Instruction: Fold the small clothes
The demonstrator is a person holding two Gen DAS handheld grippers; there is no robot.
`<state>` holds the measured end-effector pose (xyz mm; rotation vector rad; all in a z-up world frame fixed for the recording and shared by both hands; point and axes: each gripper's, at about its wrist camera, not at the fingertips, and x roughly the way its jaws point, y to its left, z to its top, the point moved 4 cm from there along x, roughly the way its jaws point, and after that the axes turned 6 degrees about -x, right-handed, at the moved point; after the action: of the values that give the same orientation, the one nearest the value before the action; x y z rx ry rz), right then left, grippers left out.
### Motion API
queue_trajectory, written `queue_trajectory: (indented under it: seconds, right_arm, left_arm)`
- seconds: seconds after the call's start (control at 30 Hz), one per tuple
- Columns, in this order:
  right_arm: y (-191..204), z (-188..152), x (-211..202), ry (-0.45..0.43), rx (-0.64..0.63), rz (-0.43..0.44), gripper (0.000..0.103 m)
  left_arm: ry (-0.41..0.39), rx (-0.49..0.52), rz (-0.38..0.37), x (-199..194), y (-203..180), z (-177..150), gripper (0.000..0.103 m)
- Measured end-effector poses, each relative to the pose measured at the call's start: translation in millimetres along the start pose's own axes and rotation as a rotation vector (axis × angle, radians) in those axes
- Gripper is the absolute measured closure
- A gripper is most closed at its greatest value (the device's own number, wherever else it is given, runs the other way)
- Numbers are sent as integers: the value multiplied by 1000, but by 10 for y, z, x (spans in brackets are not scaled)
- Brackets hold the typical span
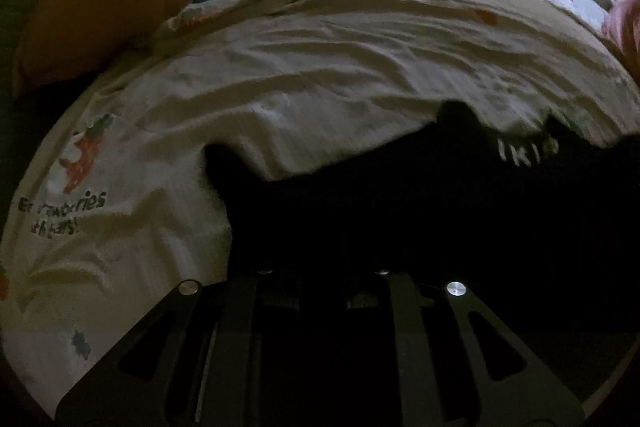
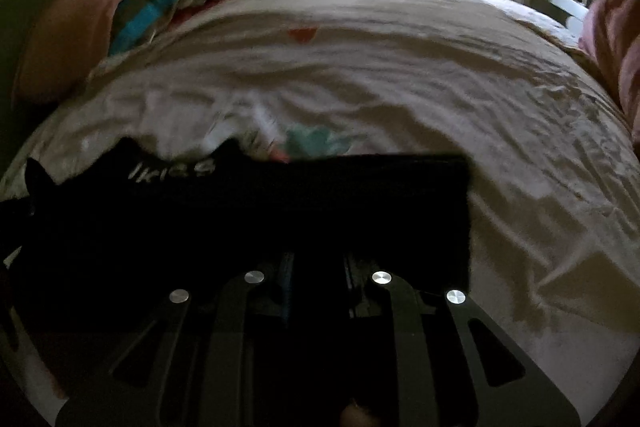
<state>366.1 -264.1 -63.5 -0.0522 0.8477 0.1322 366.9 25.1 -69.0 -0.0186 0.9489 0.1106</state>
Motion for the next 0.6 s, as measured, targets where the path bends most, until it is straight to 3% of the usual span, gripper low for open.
queue_trajectory:
  seconds: [0.23, 0.27, 0.3, 0.37, 0.43, 0.5, 0.53, 0.6]
  right_arm:
    - [-451, 33, -194, -102, 116, -52, 84]
    - [-517, 21, -221, -101, 126, -58, 83]
    - [-552, 9, -222, -91, 126, -53, 75]
    - [-605, -23, -205, -65, 114, -41, 63]
    - [-635, -60, -158, -48, 111, -31, 62]
    - [-644, -89, -90, -28, 132, 10, 62]
    - [-653, -108, -56, -19, 142, 9, 62]
    - [-642, -123, -35, -16, 132, 1, 62]
  left_arm:
    - [-68, -176, -21, -83, 366, 197, 95]
    - [-63, -191, -26, -76, 411, 204, 93]
    - [-52, -211, -32, -54, 460, 198, 92]
    - [-36, -247, -41, 1, 555, 189, 80]
    - [-25, -274, -43, 58, 609, 167, 70]
    - [-12, -271, -46, 113, 611, 145, 53]
    - [-10, -260, -40, 133, 600, 135, 40]
    - [-8, -234, -56, 169, 552, 107, 39]
